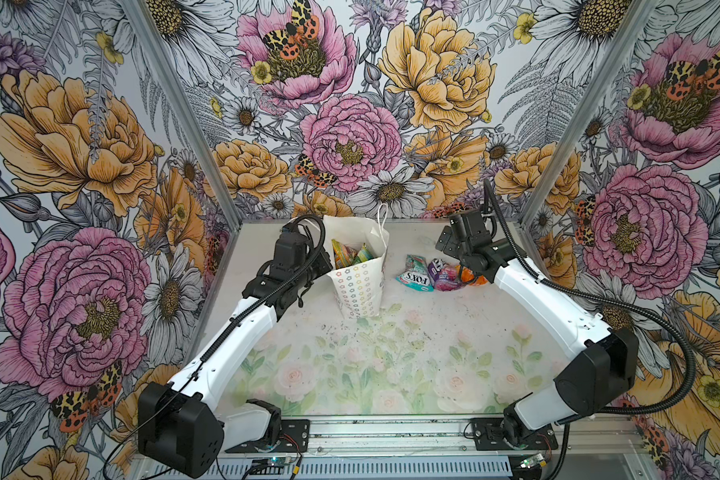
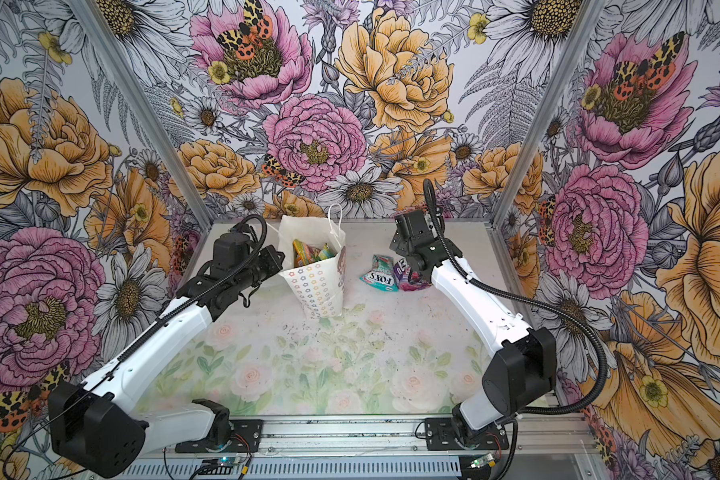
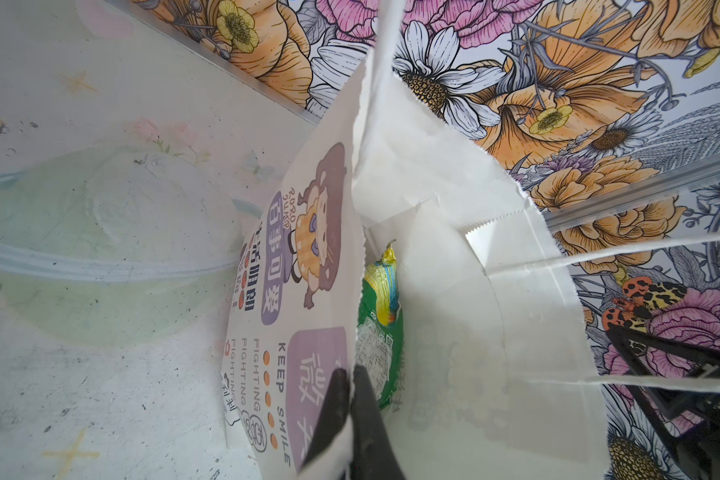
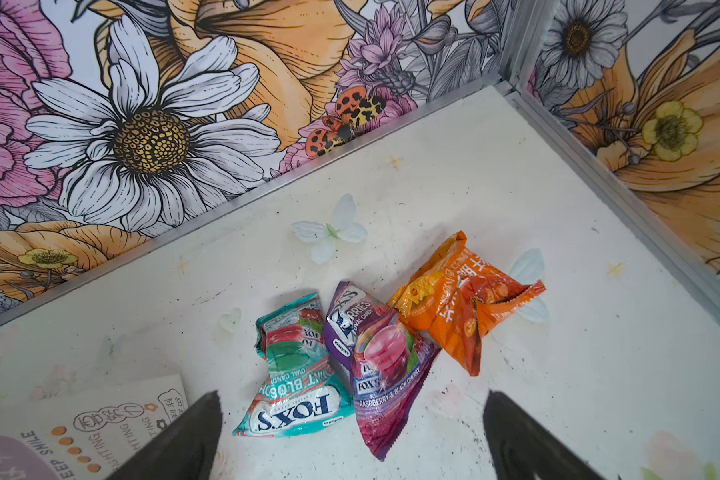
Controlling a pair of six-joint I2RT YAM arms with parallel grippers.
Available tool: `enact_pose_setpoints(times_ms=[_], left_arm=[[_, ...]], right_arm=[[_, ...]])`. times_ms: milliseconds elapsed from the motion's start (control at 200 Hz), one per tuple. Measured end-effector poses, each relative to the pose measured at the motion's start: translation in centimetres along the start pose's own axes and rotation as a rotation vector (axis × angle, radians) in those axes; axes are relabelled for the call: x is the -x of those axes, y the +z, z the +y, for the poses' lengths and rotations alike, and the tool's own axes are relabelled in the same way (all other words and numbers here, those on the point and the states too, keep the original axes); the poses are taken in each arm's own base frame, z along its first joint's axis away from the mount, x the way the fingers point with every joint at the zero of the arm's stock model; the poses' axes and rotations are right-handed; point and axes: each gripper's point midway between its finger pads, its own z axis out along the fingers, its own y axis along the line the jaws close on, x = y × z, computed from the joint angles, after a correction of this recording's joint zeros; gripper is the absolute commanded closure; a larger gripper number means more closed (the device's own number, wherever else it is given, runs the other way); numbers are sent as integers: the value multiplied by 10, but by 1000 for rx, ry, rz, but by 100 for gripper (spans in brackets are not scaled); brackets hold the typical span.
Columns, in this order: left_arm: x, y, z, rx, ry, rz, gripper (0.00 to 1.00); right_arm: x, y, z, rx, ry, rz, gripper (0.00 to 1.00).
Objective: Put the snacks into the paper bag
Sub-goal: 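Raise the right gripper from the bag and move it over the orange packet, then lower the right gripper onto the orange packet and close on it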
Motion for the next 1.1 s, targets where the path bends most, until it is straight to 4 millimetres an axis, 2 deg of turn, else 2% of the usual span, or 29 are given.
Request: enact_pose_setpoints(times_ms=[285,510,660,916,1096], left_arm=[[0,0,0,0,0,0,100],[0,0,0,0,0,0,100],[0,0,0,0,0,0,100],[0,0,0,0,0,0,100],[0,-1,0,-1,0,-1,100]], right_arm=[[-17,30,-19,-46,90,81,0],[-22,47,-56,-122,246,112,0],[-27,59,-74,-158,331,144,0],[-49,85,-85,-193,396,239,0],[-58,97,-94,-212,435,278,0]])
